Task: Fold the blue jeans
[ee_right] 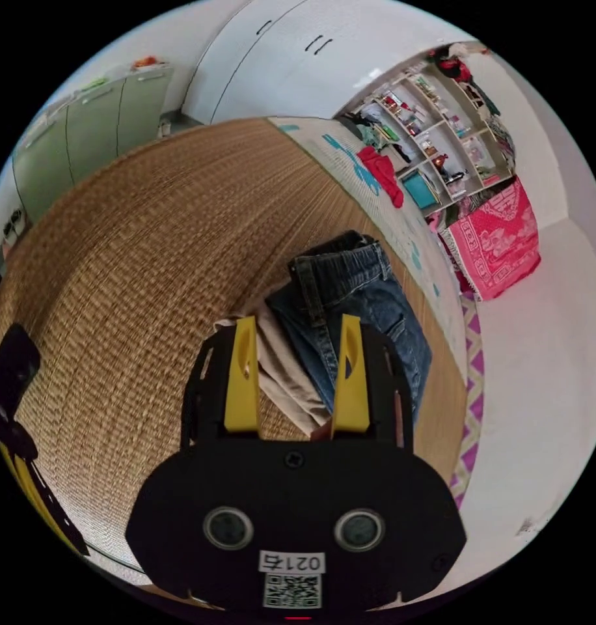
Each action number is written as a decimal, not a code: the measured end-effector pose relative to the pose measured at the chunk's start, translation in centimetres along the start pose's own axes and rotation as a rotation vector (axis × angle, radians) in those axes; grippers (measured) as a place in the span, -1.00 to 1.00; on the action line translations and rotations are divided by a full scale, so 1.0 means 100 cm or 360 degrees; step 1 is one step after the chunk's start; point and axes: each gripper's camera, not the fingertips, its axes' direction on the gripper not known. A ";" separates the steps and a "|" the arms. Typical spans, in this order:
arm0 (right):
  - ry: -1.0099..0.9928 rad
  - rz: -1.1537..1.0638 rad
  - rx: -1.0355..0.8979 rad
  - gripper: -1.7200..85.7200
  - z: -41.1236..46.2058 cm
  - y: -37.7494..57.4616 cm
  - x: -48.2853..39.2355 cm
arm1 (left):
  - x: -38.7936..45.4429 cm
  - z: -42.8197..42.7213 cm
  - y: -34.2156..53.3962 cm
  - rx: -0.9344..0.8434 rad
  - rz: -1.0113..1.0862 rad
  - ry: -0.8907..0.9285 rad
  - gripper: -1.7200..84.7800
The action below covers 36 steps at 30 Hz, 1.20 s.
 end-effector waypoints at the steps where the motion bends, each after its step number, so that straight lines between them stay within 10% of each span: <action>1: -0.0002 0.0030 0.0000 -0.58 -0.005 -0.005 0.005 | 0.000 -0.001 0.002 0.0009 -0.0012 -0.0027 -0.98; 18: -0.0014 0.0145 0.0017 -0.68 -0.033 0.010 0.017 | -0.007 0.028 0.022 -0.0046 -0.0063 -0.0141 -0.98; 29: -0.0736 0.1490 0.0821 -0.94 -0.052 0.192 0.103 | -0.017 0.063 0.036 -0.0092 -0.0038 -0.0208 -0.98; 36: -0.0395 0.1817 0.1060 -0.98 -0.203 0.359 0.086 | -0.044 0.095 0.049 -0.0159 -0.0103 -0.0459 -0.98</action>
